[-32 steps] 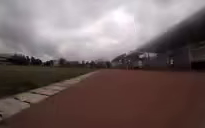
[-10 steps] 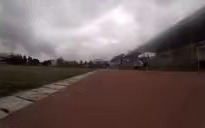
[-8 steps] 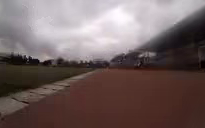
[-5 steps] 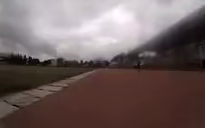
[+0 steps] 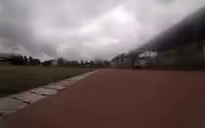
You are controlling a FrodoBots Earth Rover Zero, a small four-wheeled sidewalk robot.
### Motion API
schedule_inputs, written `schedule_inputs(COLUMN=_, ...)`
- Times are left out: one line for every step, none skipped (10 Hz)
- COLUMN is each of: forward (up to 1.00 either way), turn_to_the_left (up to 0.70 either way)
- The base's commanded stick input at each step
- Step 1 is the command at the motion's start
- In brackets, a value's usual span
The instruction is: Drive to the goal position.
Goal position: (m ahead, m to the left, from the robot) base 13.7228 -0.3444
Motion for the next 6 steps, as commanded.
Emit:
schedule_inputs(forward=0.7, turn_to_the_left=-0.17)
schedule_inputs(forward=0.7, turn_to_the_left=-0.03)
schedule_inputs(forward=0.7, turn_to_the_left=0.13)
schedule_inputs(forward=0.7, turn_to_the_left=0.04)
schedule_inputs(forward=0.7, turn_to_the_left=0.04)
schedule_inputs(forward=0.7, turn_to_the_left=0.04)
